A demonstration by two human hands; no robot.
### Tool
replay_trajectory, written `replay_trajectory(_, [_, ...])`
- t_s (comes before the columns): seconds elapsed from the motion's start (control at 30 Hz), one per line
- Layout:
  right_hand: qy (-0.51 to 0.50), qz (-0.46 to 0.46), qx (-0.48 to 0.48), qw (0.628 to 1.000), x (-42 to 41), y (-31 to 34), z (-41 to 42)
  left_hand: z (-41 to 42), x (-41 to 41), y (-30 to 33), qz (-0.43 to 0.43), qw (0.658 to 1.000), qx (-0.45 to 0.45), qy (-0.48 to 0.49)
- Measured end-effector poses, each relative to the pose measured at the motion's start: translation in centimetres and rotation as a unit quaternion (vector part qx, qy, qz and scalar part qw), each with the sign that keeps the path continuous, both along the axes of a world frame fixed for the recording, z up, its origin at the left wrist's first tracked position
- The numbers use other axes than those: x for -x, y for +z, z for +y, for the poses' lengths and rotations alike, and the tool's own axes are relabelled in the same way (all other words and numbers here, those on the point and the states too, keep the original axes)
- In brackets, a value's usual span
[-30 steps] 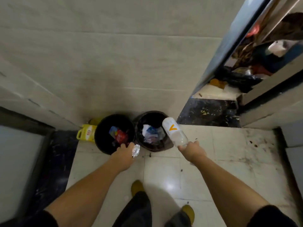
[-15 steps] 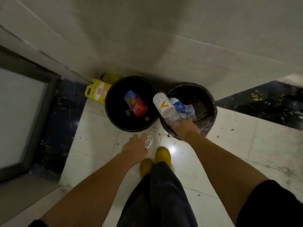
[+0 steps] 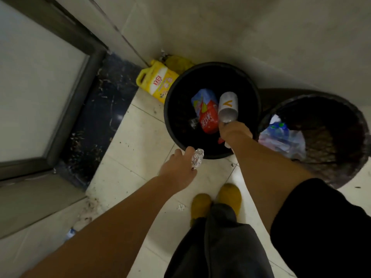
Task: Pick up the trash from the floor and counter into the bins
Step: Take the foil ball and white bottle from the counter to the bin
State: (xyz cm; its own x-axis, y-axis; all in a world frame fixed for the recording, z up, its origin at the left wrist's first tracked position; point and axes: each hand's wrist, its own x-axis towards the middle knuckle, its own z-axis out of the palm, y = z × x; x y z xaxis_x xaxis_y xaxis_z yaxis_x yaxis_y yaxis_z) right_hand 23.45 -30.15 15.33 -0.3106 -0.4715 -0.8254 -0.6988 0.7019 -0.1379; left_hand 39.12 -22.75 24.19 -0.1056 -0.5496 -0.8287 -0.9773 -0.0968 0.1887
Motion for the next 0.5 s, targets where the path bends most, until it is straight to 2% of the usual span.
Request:
replay_trajectory(0.13, [0.022, -0.018, -0.016, 0.999, 1.4, 1.7, -0.2, 0.0, 0.8, 1.4, -0.005, 1.000, -0.006, -0.012])
replay_trajectory(0.23, [0.033, -0.030, 0.009, 0.999, 4.3, 5.3, 0.1, -1.0, 2.5, 3.3, 0.001, 0.999, 0.005, -0.032])
replay_trajectory(0.5, [-0.123, 0.011, 0.083, 0.989, 16.7, 10.8, 5.4, -3.3, 13.1, 6.1, 0.055, 0.988, 0.039, -0.138])
